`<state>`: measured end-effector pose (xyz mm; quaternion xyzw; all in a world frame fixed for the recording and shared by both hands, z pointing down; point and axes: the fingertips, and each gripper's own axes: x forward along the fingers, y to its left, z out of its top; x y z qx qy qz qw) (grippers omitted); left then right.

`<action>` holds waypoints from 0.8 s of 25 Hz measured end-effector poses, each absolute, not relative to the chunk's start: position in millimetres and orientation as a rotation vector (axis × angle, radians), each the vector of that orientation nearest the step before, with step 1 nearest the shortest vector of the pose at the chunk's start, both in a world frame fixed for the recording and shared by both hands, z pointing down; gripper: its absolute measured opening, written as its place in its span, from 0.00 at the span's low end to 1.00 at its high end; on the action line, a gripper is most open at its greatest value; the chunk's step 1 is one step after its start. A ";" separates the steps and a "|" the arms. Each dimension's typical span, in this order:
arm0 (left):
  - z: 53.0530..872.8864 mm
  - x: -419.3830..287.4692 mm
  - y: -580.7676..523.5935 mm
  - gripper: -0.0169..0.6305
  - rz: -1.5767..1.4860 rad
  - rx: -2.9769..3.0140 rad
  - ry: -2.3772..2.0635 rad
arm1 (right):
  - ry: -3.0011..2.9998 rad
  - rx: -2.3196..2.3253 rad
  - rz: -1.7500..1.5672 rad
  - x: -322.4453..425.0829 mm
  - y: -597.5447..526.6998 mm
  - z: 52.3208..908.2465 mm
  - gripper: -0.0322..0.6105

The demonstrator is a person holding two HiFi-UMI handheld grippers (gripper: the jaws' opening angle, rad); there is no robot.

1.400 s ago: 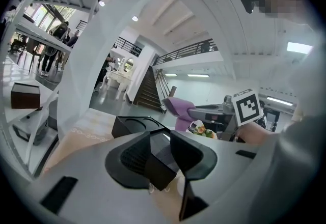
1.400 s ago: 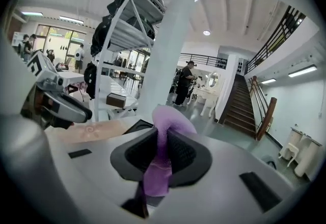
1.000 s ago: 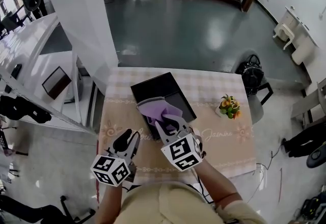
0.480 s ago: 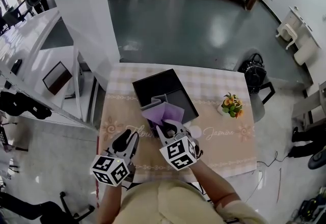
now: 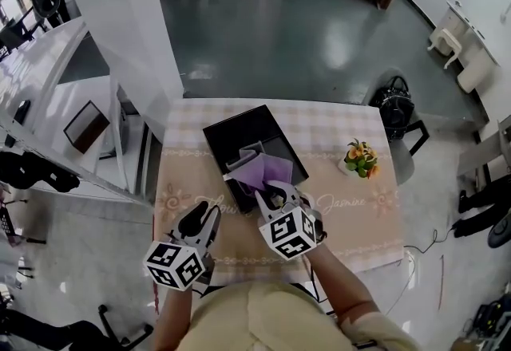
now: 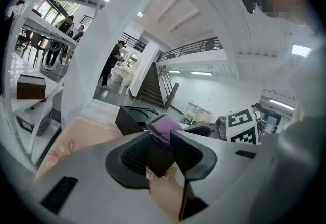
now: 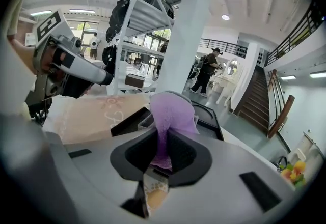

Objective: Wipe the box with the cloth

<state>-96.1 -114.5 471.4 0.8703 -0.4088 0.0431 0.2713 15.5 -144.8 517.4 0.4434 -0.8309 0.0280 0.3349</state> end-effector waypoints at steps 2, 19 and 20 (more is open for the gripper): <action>472.8 -94.7 -114.3 0.21 0.121 2.344 -1.090 | -2.147 1.186 0.079 26.6 -146.3 517.4 0.16; 474.6 -75.2 -114.9 0.21 0.142 2.383 -1.000 | -2.034 1.376 0.180 88.2 -137.4 518.2 0.16; 474.7 -74.9 -115.1 0.21 0.141 2.382 -0.999 | -2.036 1.378 0.188 88.5 -136.9 518.0 0.16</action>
